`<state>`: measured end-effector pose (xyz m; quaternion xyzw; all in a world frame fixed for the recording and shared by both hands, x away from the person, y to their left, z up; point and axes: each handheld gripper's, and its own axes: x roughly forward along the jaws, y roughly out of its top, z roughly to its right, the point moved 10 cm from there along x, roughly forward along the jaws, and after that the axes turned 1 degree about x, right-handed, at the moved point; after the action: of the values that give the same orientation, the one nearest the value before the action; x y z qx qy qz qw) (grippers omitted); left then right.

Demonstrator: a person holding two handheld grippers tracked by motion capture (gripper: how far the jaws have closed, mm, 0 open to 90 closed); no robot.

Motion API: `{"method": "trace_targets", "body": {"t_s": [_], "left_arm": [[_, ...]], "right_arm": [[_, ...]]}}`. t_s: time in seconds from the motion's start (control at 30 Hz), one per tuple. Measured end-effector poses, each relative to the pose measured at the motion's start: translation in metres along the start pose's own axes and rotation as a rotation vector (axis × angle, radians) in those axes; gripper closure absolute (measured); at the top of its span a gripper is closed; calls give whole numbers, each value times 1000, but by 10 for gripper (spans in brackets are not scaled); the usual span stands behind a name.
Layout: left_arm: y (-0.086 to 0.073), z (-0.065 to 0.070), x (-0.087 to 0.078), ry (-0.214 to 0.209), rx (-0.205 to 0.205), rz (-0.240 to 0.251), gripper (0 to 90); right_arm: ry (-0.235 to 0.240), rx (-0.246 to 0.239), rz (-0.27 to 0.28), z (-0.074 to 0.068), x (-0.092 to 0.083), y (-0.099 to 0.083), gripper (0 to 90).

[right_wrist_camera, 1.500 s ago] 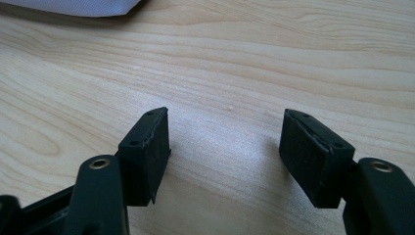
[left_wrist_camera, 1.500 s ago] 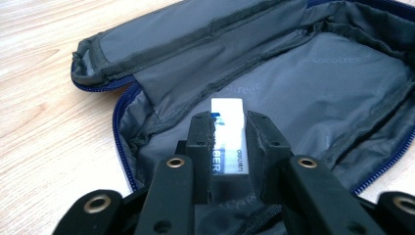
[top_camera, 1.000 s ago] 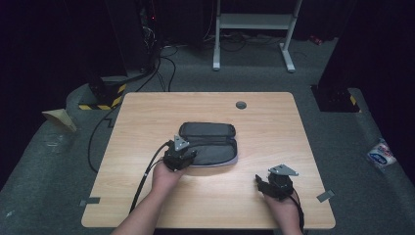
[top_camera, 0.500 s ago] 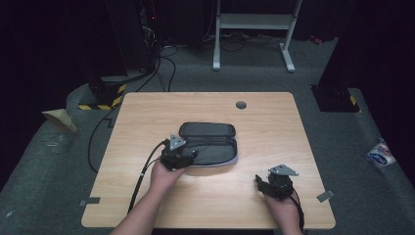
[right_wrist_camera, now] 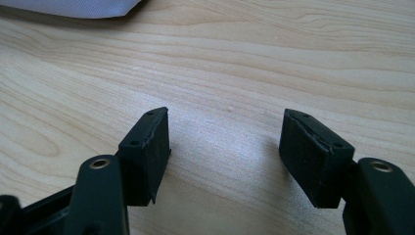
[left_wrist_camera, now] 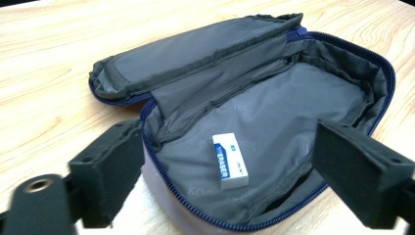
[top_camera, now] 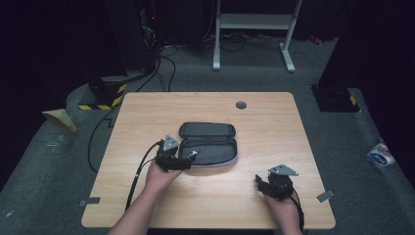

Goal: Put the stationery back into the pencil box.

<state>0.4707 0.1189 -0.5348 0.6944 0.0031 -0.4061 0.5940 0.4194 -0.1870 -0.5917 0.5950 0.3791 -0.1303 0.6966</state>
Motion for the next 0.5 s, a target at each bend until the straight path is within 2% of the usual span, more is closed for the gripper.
{"method": "trace_targets", "body": {"t_s": [0.33,0.5], "left_arm": [[-13,-18,-12,25,-9,-11,1],[-19,-26,-19,36,-12,-15,1]], "right_arm": [[-1,1,0,0,0,0,354],[-2,-1,1,0,0,0,354]]}}
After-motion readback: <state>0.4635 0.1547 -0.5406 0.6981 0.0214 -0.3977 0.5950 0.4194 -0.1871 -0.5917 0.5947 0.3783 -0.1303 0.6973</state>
